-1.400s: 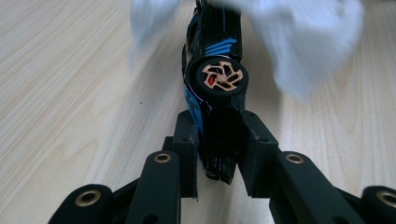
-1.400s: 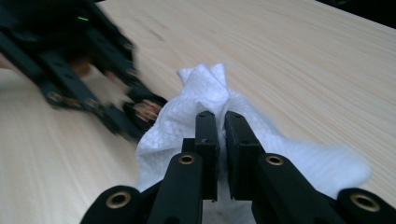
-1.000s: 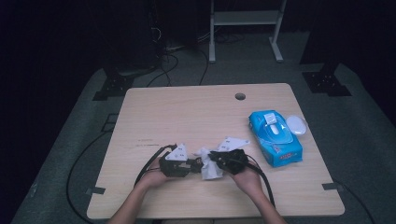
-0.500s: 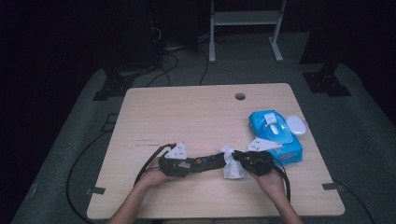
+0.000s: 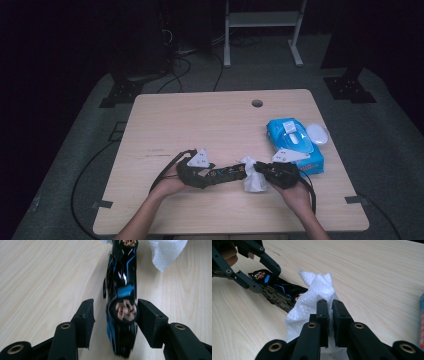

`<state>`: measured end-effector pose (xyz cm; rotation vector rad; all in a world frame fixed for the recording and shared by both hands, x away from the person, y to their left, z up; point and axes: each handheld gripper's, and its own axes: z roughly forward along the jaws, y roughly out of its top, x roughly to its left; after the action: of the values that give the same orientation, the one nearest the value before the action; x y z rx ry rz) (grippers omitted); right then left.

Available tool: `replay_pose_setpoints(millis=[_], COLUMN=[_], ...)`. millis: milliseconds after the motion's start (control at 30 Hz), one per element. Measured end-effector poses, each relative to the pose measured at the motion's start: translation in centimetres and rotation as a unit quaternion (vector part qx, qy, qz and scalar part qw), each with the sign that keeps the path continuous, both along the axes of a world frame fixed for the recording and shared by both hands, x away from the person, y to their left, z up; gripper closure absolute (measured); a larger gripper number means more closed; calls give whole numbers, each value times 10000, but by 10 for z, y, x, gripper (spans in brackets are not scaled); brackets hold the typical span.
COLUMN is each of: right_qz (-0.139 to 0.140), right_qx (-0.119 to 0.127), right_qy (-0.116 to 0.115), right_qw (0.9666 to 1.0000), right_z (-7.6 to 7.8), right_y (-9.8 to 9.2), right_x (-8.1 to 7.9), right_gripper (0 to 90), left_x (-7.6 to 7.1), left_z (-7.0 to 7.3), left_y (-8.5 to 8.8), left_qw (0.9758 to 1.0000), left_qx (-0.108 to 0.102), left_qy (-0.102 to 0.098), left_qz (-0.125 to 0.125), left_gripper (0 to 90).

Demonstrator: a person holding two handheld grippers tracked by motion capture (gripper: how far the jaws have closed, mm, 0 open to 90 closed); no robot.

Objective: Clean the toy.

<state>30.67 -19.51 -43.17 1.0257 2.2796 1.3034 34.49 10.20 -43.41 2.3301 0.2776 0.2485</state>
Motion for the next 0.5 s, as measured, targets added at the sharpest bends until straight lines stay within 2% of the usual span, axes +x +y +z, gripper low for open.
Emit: replay_pose_setpoints(millis=[233,400,500], right_qz=[-71,-33,-53], right_qx=[27,10,41], right_qy=[-5,-2,17], right_qw=[10000,10000,10000], right_z=[1,-1,-2], right_y=[-14,-14,-16], right_x=[-4,-5,-4], right_gripper=[836,836,836], left_x=[4,9,9], left_z=[5,5,6], left_y=[-34,-55,-65], left_qw=[9994,9983,9975], left_qx=[313,540,663], left_qy=[11,96,48], left_qz=[-144,-190,-244], left_gripper=[463,469,476])
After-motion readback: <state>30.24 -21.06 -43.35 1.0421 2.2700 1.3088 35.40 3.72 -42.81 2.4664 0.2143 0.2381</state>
